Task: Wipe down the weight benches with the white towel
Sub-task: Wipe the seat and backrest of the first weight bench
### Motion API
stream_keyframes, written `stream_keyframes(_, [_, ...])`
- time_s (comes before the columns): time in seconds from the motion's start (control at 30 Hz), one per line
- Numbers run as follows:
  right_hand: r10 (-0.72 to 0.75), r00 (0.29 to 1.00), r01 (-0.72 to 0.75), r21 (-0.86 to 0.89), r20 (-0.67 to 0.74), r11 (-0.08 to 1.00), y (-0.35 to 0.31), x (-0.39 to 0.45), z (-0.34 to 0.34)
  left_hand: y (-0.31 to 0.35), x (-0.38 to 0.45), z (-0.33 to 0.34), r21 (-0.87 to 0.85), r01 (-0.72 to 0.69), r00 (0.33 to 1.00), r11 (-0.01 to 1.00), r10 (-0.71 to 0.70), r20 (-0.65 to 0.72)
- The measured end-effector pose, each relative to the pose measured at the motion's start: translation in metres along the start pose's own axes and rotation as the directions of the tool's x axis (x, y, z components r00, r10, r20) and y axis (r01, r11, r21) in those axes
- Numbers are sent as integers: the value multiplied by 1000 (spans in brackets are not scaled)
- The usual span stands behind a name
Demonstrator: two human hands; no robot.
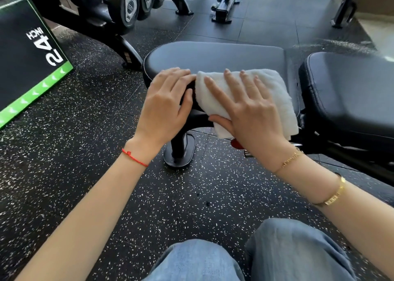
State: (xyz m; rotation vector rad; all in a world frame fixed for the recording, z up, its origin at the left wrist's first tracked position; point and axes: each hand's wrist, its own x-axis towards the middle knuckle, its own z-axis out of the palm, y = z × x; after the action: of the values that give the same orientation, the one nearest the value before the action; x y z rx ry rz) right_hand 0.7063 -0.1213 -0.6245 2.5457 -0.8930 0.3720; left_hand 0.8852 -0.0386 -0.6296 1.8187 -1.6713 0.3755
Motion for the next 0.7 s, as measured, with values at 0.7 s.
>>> stream_keyframes(0.7, [243,968,-147,650,-60,745,118,-37,-45,112,40,2,12,74,997,997,-74,24])
